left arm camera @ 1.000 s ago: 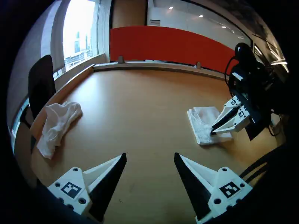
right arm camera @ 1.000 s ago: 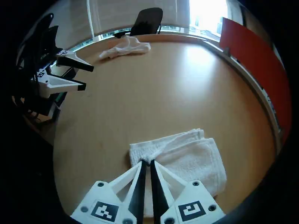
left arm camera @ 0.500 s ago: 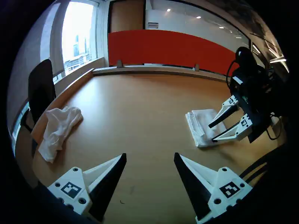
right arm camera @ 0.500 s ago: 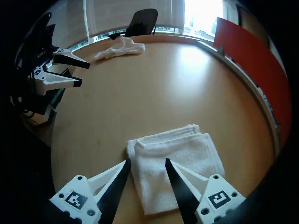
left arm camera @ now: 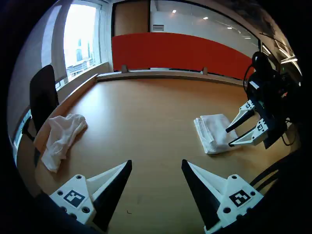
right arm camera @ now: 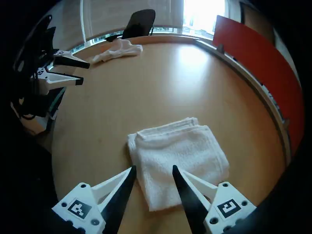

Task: Fold towel

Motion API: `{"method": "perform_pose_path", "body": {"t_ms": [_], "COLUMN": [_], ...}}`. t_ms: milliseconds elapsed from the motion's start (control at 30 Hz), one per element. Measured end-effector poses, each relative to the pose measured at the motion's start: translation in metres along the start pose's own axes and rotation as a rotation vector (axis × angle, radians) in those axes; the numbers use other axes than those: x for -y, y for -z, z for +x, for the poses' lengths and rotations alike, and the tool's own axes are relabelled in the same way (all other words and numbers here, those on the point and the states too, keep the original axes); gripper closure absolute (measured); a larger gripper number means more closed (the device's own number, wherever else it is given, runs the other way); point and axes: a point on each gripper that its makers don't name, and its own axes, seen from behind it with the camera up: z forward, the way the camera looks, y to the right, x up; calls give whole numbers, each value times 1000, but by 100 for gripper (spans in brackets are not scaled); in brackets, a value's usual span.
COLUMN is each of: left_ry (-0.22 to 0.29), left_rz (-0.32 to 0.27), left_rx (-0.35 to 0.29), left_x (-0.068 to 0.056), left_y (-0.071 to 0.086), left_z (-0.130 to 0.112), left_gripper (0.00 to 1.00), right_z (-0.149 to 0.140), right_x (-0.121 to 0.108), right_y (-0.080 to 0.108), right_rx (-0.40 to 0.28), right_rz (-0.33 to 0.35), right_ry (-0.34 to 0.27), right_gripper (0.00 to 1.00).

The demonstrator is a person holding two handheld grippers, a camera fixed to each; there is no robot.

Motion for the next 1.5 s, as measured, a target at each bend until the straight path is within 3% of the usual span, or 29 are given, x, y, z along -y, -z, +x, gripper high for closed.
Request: {"method": "perform_pose_path", "body": {"t_ms": [567, 1167, 1333, 1500], "left_ry": [-12, -18, -20, -18], "left_rz": [-3, -11, -12, -13], "left_rx": [1, 3, 3, 1], "left_x": [0, -3, -3, -3], "left_y": [-1, 0, 0, 0], "left_z": [1, -1, -1, 0], "left_gripper": [6, 6, 6, 6], "right_z": [-43, -68, -70, -73], "right_x": [-3, 4, 1, 3], "right_y": [26, 22, 18, 16], "right_rx": [35, 64, 65, 62], "right_rz": [-63, -82, -104, -111], "right_ry": [-63, -119, -141, -166], "right_gripper": [29, 29, 34, 46]}}
